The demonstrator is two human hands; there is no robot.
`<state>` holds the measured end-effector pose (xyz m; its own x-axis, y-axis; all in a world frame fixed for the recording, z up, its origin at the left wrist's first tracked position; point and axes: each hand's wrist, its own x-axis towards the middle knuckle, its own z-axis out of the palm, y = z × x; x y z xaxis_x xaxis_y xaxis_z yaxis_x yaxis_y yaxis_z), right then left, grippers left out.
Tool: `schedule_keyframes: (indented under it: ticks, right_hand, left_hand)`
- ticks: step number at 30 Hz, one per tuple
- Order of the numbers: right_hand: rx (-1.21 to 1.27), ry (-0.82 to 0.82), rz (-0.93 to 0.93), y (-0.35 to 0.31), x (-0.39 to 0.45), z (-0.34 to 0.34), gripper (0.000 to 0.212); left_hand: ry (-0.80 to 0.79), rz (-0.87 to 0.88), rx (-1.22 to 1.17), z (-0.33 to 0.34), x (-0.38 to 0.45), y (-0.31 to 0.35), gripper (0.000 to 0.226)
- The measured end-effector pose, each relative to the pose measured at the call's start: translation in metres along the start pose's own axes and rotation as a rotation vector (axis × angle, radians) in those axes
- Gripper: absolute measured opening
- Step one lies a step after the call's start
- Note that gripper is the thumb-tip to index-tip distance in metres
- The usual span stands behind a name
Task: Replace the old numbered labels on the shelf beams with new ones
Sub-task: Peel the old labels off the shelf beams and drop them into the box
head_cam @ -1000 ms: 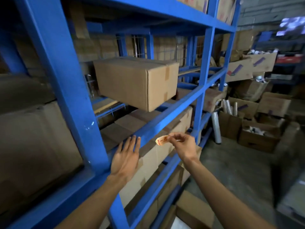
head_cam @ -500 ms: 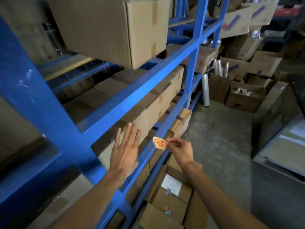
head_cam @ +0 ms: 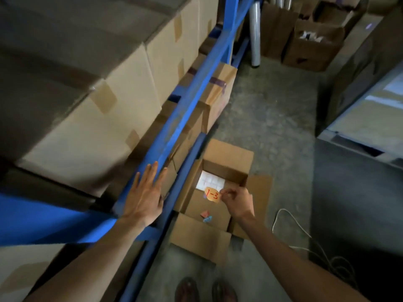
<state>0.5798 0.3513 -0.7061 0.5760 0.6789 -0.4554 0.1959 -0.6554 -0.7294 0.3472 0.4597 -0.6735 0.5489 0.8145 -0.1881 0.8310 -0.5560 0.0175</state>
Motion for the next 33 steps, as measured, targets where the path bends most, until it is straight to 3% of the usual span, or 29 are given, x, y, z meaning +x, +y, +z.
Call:
schedule_keyframes:
  ticks: [6,10,21,33]
  right_hand:
    - [-0.095,-0.008,0.04,0.052,0.042,0.038,0.015]
    - [-0.176,-0.003,0.062,0.067,0.064,0.054,0.019]
    - [-0.462,-0.017,-0.006,0.066,0.108,0.081,0.007]
    - [-0.646,0.019,-0.063,0.069,0.126,0.077,0.017]
  left_hand:
    - [0.093,0.125,0.074,0.037,0.025,-0.022,0.085]
    - [0.107,0.107,0.196,0.039,0.028,-0.019,0.082]
    - [0.093,0.076,0.24,0.041,0.027,-0.017,0.079]
    - [0.091,0.074,0.249,0.039,0.029,-0.016,0.078]
